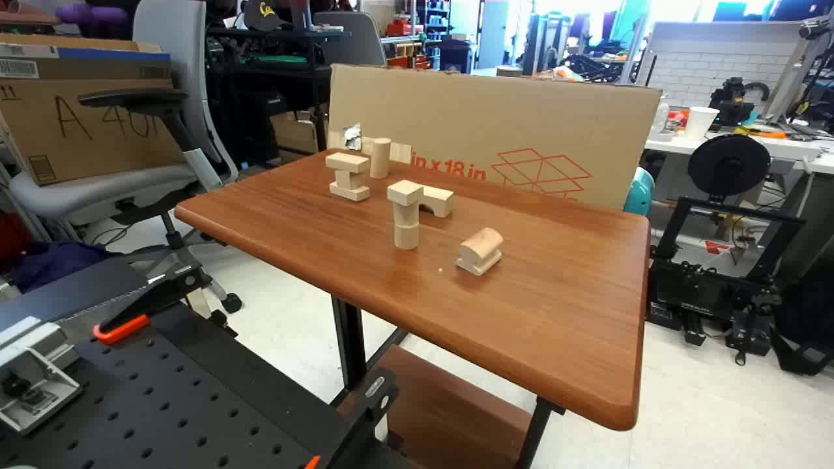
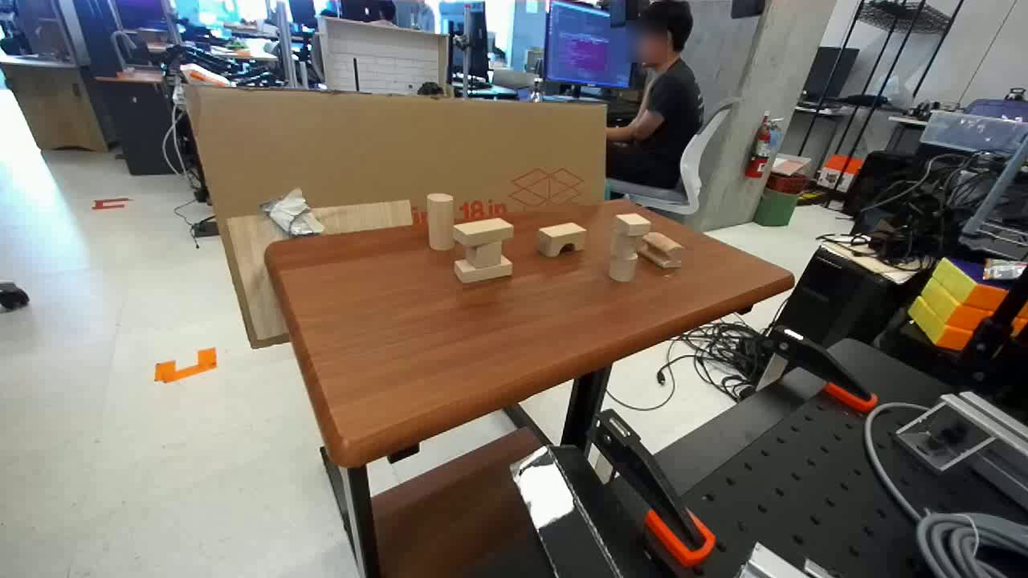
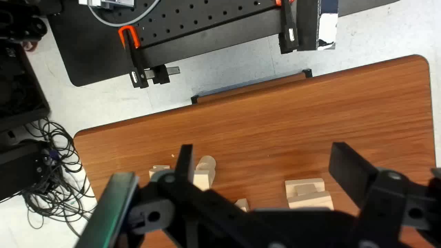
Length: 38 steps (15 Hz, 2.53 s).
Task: Move the rectangle to the right
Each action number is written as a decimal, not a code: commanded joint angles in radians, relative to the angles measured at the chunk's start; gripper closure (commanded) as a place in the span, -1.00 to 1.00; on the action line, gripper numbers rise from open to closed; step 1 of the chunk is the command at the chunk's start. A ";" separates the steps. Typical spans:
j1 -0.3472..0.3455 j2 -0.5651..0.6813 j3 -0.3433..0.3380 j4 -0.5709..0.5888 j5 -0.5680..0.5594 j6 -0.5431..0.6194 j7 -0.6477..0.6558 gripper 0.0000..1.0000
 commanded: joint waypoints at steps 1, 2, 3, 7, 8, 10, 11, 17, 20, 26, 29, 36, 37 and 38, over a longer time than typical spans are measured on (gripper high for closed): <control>0.025 0.002 -0.024 0.002 -0.006 -0.002 0.005 -1.00; 0.025 0.002 -0.024 0.002 -0.006 -0.002 0.005 -1.00; 0.025 0.002 -0.024 0.002 -0.006 -0.002 0.005 -1.00; 0.029 0.046 -0.040 0.040 0.034 0.003 -0.017 -1.00; 0.026 0.076 -0.040 0.059 0.025 0.028 -0.008 -1.00; 0.022 0.135 -0.044 0.091 0.010 0.110 0.015 -1.00; 0.025 0.165 -0.051 0.103 0.016 0.166 0.001 -1.00; 0.059 0.376 -0.076 0.183 0.013 0.495 -0.128 -1.00; 0.079 0.463 -0.078 0.222 0.052 0.547 -0.237 -1.00; 0.088 0.553 -0.094 0.272 0.052 0.515 -0.391 -1.00; 0.090 0.573 -0.118 0.274 0.040 0.506 -0.406 -1.00; 0.100 0.628 -0.142 0.299 0.036 0.456 -0.414 -1.00; 0.105 0.635 -0.143 0.306 0.032 0.451 -0.411 -1.00; 0.107 0.645 -0.142 0.313 0.033 0.445 -0.413 -1.00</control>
